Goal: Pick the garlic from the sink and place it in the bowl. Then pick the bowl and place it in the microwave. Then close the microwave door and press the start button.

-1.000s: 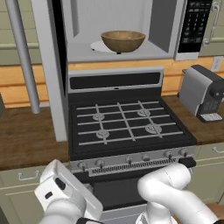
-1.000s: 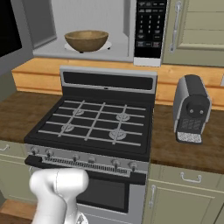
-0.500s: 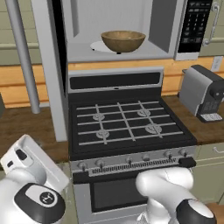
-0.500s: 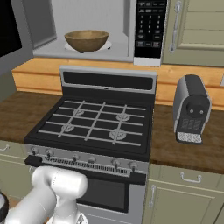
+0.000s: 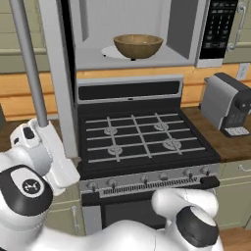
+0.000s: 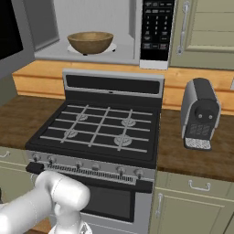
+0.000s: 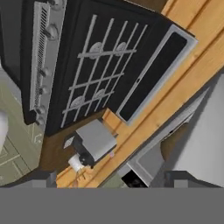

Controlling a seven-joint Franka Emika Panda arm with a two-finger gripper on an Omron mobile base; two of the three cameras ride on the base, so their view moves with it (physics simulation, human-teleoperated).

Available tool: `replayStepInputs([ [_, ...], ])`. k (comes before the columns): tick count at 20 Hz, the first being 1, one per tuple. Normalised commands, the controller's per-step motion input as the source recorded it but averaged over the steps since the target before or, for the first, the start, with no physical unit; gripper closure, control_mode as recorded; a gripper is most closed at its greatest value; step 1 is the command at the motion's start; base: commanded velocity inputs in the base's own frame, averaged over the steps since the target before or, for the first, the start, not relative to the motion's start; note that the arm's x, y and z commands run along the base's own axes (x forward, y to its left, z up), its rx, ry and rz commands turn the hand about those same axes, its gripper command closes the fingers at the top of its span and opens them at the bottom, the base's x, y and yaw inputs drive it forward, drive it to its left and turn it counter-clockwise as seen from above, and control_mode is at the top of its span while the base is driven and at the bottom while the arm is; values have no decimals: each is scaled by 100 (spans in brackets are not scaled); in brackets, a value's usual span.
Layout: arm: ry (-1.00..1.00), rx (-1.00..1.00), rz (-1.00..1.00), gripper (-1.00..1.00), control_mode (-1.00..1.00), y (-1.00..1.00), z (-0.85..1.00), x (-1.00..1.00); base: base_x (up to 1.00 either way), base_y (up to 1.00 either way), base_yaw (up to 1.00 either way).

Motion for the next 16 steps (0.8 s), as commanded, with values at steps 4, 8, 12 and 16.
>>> replayStepInputs([
  [4,0,1,-16,-100,-100,-95,21,29,0,0,0],
  [8,1,0,-17,-100,-100,-89,4,59,0,0,0],
  [12,6,0,-19,-100,-100,-80,0,92,0,0,0],
  [16,5,0,-19,-100,-100,-83,0,97,0,0,0],
])
